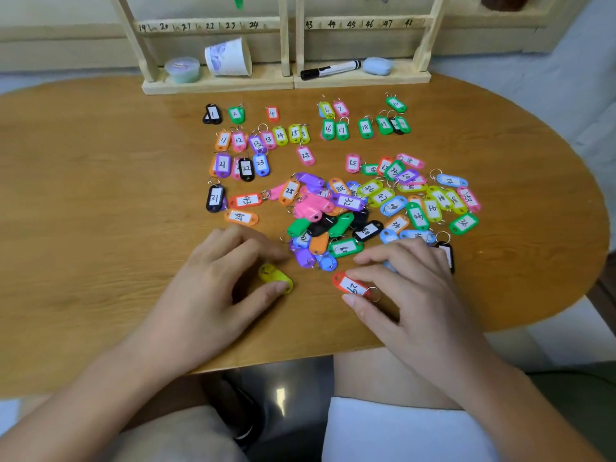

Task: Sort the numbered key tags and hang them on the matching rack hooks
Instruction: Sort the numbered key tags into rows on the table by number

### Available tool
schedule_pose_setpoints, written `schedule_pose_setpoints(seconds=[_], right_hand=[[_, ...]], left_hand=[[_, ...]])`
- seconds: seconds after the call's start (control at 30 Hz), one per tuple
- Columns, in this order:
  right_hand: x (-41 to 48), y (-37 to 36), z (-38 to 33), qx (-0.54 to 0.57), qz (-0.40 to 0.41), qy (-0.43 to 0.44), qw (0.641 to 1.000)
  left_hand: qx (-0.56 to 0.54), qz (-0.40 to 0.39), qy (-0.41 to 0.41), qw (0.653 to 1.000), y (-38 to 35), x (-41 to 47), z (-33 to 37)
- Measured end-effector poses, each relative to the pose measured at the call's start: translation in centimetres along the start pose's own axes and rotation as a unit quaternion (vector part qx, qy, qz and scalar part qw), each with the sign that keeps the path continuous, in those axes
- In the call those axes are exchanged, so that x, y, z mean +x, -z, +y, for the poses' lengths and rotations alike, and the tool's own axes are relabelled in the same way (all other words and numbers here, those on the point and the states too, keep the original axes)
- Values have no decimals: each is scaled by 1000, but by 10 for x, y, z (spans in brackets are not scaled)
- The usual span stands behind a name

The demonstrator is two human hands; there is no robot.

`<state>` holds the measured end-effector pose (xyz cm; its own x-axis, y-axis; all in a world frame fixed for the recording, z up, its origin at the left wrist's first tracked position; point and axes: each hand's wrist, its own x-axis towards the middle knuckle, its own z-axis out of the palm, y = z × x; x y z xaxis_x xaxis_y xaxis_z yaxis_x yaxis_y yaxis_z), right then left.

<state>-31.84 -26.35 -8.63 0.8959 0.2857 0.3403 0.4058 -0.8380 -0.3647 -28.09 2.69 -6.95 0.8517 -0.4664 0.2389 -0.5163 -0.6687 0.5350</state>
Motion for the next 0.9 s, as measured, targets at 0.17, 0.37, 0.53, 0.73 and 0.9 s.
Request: schedule_pose_setpoints(seconds=[0.17, 0.37, 0.53, 0.73, 0.9], right_hand=[[8, 3, -3, 22, -33, -45, 998], [20, 11, -6, 79, -84, -69, 991], [33, 18, -8, 74, -146, -21, 986], [37, 22, -6, 64, -198, 33, 978], [37, 27, 4, 85, -145, 20, 986]], left_hand=[[8, -60, -20, 998, 11, 4, -8], [-10, -86, 37, 996, 16, 13, -9], [-11, -53, 36, 998, 11, 10, -7], [-15, -34, 33, 999, 8, 1, -8], [-32, -35, 46, 998, 9, 2, -7]])
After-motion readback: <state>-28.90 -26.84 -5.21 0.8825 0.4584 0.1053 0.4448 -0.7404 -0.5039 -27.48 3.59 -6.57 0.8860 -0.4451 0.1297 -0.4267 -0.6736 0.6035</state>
